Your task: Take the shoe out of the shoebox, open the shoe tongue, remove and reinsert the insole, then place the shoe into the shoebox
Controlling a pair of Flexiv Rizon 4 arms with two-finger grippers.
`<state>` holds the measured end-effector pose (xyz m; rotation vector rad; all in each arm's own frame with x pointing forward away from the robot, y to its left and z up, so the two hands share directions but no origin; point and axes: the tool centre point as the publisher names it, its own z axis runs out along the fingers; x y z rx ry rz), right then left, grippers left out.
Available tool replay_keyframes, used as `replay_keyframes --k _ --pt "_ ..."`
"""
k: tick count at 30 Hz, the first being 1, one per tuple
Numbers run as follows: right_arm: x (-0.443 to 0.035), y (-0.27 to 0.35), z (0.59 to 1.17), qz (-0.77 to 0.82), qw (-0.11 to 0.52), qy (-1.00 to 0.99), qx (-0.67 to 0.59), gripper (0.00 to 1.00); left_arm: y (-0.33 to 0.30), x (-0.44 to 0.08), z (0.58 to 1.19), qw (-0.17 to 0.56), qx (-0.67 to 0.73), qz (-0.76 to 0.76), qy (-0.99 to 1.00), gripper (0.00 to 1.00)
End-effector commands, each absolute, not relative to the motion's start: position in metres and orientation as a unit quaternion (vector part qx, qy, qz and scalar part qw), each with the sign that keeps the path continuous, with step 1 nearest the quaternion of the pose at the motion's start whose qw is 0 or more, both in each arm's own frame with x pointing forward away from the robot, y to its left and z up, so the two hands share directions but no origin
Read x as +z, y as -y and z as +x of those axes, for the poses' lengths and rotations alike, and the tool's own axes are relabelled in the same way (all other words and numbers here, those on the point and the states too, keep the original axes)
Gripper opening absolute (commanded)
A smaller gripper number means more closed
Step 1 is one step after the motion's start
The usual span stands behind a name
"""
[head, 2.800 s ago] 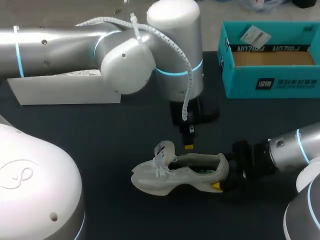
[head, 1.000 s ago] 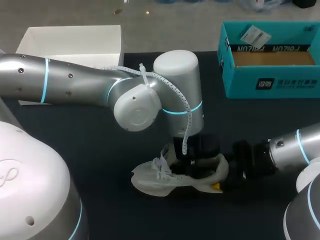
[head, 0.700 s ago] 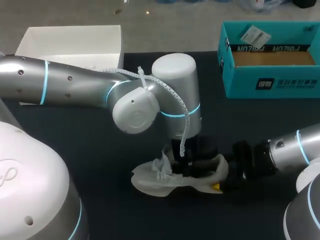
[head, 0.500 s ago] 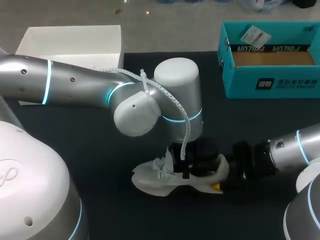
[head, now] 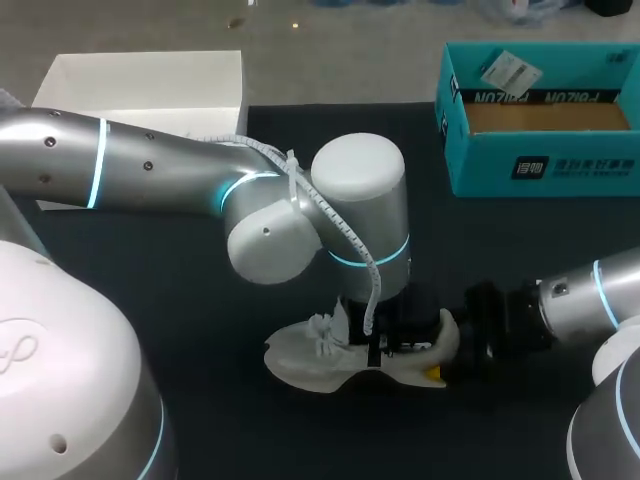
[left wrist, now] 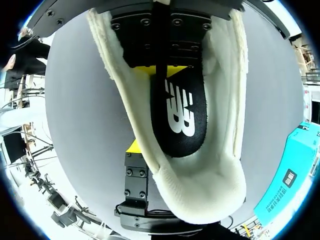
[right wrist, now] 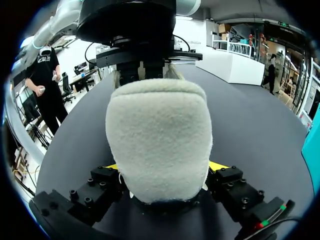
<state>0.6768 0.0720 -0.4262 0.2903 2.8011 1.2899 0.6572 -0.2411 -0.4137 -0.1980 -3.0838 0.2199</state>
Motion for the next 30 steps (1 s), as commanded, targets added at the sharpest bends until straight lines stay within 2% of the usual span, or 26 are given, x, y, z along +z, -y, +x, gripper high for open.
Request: replay_keyframes --k 1,16,30 --pt "-0.421 -0.073 0.677 0.094 0.022 -0.904 0.416 0.00 0.245 -0.450 0.655 0.012 0.067 -0.061 0.996 0.00" --pt "-0.421 -0.073 0.677 0.094 0.022 -0.904 0.416 0.00 0.223 -0.391 0.667 -0.057 0.127 0.007 0.990 0.00" --pt "-0.421 -0.073 0.677 0.094 0.022 -0.904 0.416 0.00 0.212 -0.347 0.675 -0.046 0.206 0.056 0.976 0.00"
